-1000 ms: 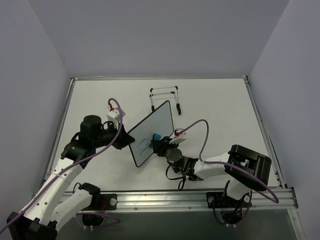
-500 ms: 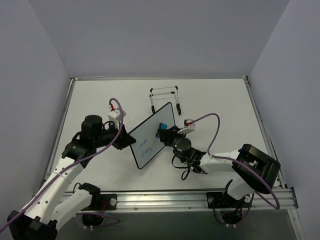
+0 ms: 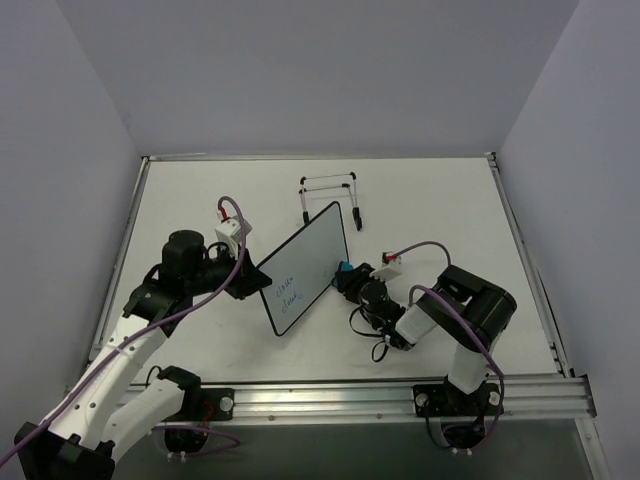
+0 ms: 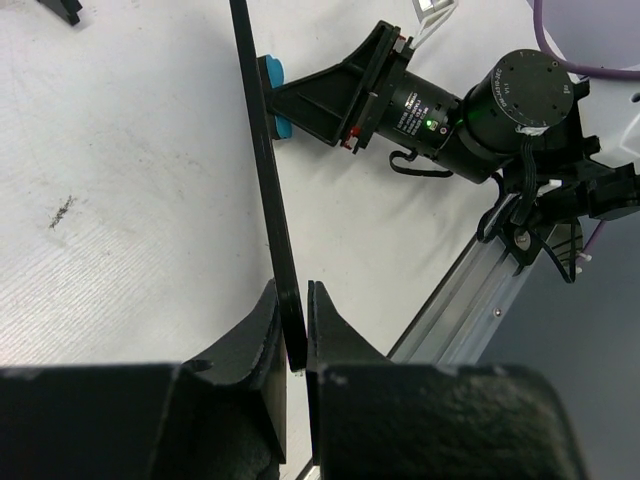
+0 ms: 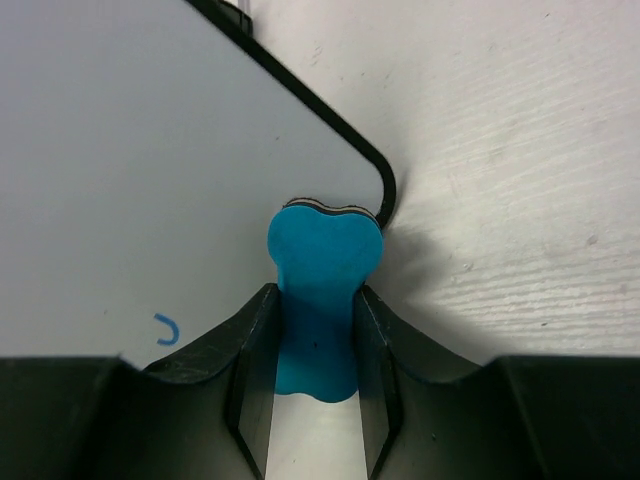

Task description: Erase the whiteboard

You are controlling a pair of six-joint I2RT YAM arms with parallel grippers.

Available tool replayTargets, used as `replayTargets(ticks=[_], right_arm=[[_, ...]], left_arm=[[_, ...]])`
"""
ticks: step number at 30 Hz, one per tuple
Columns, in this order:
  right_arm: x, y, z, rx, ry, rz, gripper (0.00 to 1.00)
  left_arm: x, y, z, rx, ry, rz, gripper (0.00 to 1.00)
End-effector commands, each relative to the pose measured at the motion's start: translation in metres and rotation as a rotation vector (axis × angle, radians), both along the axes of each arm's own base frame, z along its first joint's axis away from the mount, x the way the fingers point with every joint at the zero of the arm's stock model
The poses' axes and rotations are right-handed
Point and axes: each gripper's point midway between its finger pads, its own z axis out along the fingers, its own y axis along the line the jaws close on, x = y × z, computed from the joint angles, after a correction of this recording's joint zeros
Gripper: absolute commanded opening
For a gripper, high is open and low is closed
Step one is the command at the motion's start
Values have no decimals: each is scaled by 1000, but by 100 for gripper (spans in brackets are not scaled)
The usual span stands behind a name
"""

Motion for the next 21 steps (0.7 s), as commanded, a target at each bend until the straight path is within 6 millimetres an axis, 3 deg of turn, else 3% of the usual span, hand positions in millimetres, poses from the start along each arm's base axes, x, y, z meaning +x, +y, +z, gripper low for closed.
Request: replayTargets(ticks=[1, 7, 11, 15, 21], right_arm=[[-10, 42, 42, 79, -75, 132, 0], [-6, 63, 92, 74, -157, 161, 0], [-24, 97, 125, 94, -218, 233, 0], [-45, 121, 147, 142, -259, 294, 0], [-53, 125, 156, 146, -279, 284, 0]], left_arm=[[-38, -28, 32, -147, 9, -229, 2], [-38, -28, 32, -146, 8, -229, 2], [-38, -28, 32, -146, 10, -230, 2], [-38, -28, 33, -147, 9, -233, 2], [-39, -28, 34, -151, 6, -233, 2]])
